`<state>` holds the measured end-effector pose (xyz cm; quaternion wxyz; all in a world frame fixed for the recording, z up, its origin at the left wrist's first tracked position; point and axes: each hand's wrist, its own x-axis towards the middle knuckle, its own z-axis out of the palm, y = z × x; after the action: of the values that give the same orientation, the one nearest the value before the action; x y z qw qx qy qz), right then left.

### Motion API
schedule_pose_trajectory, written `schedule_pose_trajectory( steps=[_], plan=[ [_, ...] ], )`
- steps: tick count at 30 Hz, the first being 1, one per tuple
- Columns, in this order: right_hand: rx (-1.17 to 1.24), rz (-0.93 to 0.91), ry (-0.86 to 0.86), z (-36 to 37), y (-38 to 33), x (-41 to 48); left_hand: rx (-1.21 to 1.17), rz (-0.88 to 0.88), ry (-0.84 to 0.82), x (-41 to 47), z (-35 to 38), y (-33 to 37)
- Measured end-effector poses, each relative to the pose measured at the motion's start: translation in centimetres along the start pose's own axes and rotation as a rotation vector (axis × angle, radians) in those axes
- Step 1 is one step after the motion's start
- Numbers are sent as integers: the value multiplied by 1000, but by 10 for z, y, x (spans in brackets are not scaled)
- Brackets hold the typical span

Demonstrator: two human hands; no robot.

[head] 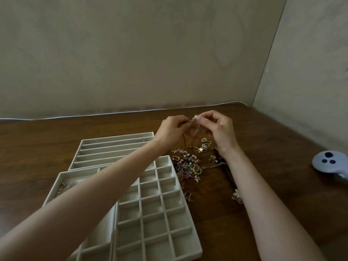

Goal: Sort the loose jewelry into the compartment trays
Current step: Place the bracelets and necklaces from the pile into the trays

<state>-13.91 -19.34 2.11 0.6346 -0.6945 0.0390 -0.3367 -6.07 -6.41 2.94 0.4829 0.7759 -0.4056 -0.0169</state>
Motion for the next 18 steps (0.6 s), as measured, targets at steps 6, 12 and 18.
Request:
schedule_pose_trajectory(
  steps=[6, 12, 18],
  plan=[
    [242, 1, 95, -12, -2, 6, -122, -87, 110, 7, -6, -2],
    [425, 12, 127, -17, -3, 8, -666, -243, 183, 12, -18, -15],
    [474, 53, 130, -18, -1, 8, -843, -397, 167, 11, -34, -42]
  ],
)
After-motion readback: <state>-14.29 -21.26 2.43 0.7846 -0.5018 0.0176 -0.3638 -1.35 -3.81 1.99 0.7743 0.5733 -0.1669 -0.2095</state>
